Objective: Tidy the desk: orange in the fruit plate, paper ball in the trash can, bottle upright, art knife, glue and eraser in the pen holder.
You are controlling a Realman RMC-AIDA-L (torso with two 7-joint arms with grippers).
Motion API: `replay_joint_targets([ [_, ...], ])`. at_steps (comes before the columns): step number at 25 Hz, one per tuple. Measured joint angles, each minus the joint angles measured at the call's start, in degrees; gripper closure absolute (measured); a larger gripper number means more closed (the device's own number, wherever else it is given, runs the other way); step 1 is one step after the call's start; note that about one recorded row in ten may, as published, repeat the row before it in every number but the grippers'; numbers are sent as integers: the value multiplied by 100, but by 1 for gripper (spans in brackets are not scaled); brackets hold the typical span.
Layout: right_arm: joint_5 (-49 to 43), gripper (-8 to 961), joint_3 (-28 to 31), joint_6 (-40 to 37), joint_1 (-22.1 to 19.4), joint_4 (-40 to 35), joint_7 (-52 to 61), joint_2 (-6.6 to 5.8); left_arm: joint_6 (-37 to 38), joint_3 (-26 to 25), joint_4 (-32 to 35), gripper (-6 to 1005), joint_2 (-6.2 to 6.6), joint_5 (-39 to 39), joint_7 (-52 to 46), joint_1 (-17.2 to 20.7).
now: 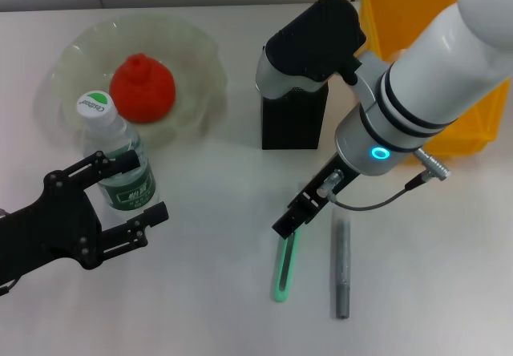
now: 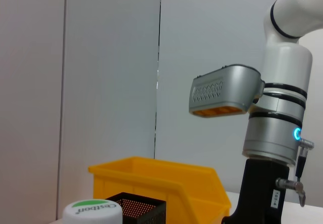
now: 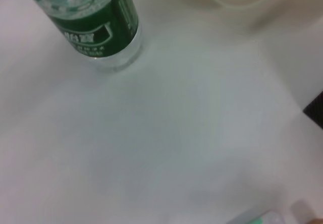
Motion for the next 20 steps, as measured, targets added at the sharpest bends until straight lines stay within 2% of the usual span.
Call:
replay_joint_targets([
  [20,201,178,-83,314,198,648,9,0,-16,0,-18,214,0,1,0,16],
])
